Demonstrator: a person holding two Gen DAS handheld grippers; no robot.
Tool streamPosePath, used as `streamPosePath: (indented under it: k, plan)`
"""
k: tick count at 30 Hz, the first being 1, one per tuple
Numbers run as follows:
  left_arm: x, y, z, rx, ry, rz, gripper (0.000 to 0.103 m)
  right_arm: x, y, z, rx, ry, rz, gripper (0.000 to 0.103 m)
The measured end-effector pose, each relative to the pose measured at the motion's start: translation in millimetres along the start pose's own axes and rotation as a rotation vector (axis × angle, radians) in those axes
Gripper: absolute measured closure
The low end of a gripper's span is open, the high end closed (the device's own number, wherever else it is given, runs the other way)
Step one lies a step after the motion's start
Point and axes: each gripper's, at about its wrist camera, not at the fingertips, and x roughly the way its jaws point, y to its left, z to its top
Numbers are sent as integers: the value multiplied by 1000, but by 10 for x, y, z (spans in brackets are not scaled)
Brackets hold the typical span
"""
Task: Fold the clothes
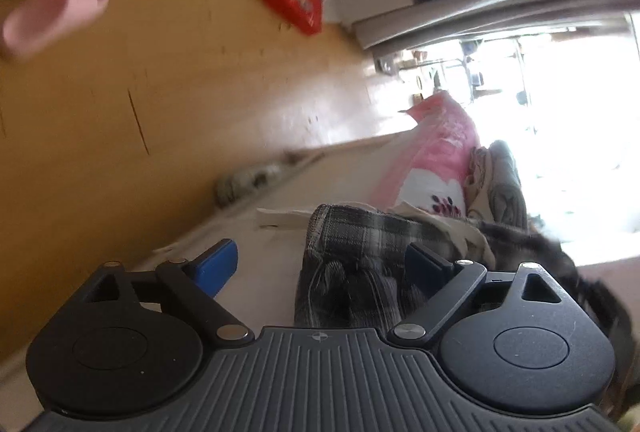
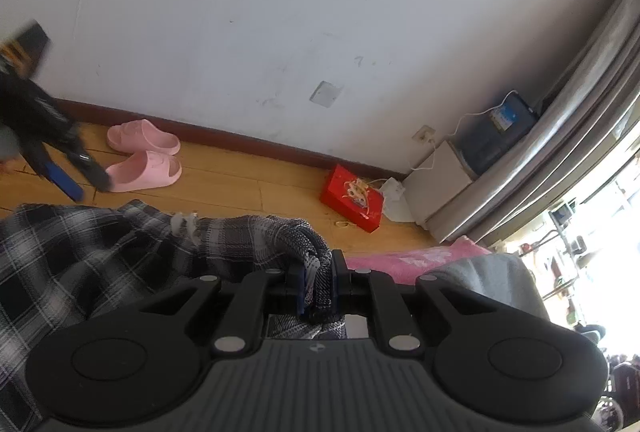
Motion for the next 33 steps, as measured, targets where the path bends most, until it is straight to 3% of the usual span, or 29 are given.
streamPosePath:
  k: [4,5,6,8,12,15,18,22,25,27,33]
  plan:
    - [219,87,-77,-47,36,-42,16,17,49,12,3,12,-1,90]
    - [261,97,-98,-63,46,-51,24,17,62,18,11,15,-3,90]
    - [271,94,-119,-75,49,-54,39,26,64,30,22,17,-5,90]
    - [263,57,-150,-77,46,-62,53,44,59,58,45,20,-13,90]
    - [81,-174,-162,18,-17,-49,78,-12,36,102,82,5,-35,90]
    - [-175,-430,-215,101,-66,-57,88,-195,30,99,101,-24,-71,90]
    - [-539,-760,-380,187,-125,-75,91,-482,12,56,128,-59,-120,90]
    - [-1088,-1346,-913,304,-196,-118,93,-1018,-119,-100,214,-92,-230,90]
    - [-1422,-1927,-1573,404,-215,-178,94,-1561,-241,-272,230,-119,-348,91]
    - [-1555,-2355,-2062,479,-205,-264,94,-2090,-393,-386,218,-144,-460,91]
    - [-1554,-3387,-3187,514,-102,-610,95,-3823,-889,-644,117,-176,-819,91]
